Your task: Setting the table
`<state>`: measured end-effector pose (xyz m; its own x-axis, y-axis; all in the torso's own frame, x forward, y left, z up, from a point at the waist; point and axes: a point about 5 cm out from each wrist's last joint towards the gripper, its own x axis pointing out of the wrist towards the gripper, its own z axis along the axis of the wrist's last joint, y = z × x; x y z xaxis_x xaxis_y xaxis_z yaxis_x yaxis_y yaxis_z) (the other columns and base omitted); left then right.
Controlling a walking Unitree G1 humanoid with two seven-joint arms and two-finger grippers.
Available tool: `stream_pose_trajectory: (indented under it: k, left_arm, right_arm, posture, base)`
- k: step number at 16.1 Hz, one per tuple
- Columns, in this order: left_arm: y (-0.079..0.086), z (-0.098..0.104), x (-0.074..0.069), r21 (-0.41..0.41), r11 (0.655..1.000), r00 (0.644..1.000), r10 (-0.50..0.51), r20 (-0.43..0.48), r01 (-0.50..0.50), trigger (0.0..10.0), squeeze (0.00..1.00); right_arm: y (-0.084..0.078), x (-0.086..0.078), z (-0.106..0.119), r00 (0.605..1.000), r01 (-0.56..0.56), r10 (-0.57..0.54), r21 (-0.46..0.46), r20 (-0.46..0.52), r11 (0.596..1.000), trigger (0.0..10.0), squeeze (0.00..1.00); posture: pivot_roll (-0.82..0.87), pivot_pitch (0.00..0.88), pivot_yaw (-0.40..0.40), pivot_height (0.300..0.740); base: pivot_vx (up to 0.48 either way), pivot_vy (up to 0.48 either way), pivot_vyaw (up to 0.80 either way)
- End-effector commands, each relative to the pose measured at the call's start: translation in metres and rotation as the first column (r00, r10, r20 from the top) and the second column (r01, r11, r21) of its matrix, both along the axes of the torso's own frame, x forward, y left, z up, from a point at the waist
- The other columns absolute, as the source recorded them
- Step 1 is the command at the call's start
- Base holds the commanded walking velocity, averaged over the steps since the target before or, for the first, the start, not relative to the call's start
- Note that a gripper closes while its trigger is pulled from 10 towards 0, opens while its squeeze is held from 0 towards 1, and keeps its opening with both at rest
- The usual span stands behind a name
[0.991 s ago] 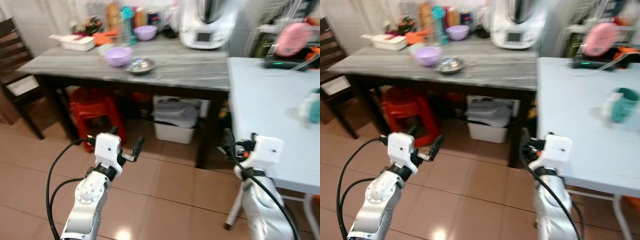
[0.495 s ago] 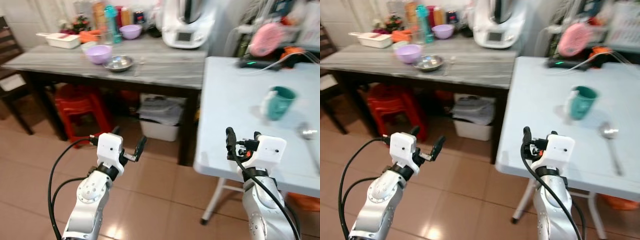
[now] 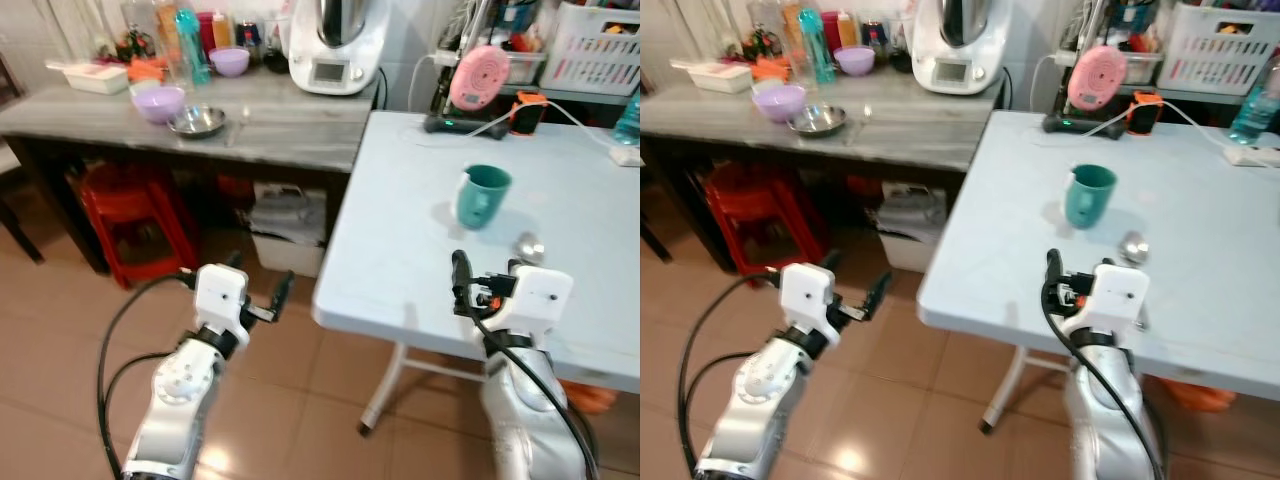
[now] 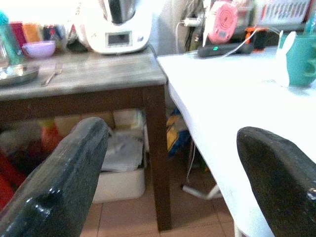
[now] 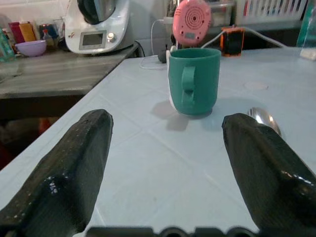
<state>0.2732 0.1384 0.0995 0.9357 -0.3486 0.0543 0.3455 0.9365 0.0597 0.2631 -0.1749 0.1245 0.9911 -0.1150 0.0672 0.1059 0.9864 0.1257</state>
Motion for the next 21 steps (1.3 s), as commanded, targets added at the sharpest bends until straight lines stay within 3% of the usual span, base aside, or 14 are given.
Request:
stream_pose_trajectory:
  k: [1, 8, 10, 13, 17, 21]
  left_arm:
    - [0.002, 0.002, 0.001, 0.013, 1.000, 1.000, 0.005, 0.008, -0.005, 10.0, 0.00]
    - [-0.001, -0.002, 0.000, 0.001, 1.000, 1.000, -0.022, -0.016, 0.022, 10.0, 0.00]
    - [-0.008, -0.004, -0.006, 0.008, 0.988, 0.988, -0.154, -0.020, 0.154, 10.0, 0.00]
    - [-0.014, -0.010, -0.012, 0.087, 0.943, 0.947, -0.317, -0.046, 0.320, 10.0, 0.00]
    - [-0.014, -0.009, -0.016, 0.100, 0.923, 0.928, -0.369, -0.055, 0.372, 10.0, 0.00]
    - [-0.016, -0.009, -0.026, 0.110, 0.901, 0.907, -0.415, -0.068, 0.421, 10.0, 0.00]
  right_arm:
    - [0.002, 0.001, 0.003, 1.000, -0.011, 0.011, -0.004, 0.011, 1.000, 10.0, 0.00]
    - [0.002, 0.003, 0.002, 1.000, -0.006, 0.006, -0.008, -0.004, 1.000, 10.0, 0.00]
    - [0.003, 0.007, 0.003, 1.000, -0.012, 0.012, -0.004, -0.009, 1.000, 10.0, 0.00]
    - [0.001, 0.017, 0.004, 0.999, -0.011, 0.010, -0.018, -0.036, 1.000, 10.0, 0.00]
    - [-0.002, 0.034, -0.001, 0.992, -0.007, 0.005, -0.019, -0.126, 1.000, 10.0, 0.00]
    - [-0.016, 0.051, -0.010, 0.970, 0.047, -0.053, -0.032, -0.236, 0.998, 10.0, 0.00]
  posture:
    - [-0.01, 0.000, 0.032, 0.740]
    - [-0.01, 0.000, 0.029, 0.740]
    - [-0.01, 0.000, 0.029, 0.740]
    - [-0.01, 0.000, 0.024, 0.740]
    - [-0.02, 0.000, 0.017, 0.740]
    - [-0.01, 0.020, 0.000, 0.740]
  base:
    - [0.000, -0.337, 0.00]
    - [0.000, -0.194, 0.00]
    - [0.000, 0.000, 0.00]
    - [0.000, 0.000, 0.00]
    - [0.000, 0.000, 0.00]
    - [0.000, 0.000, 0.00]
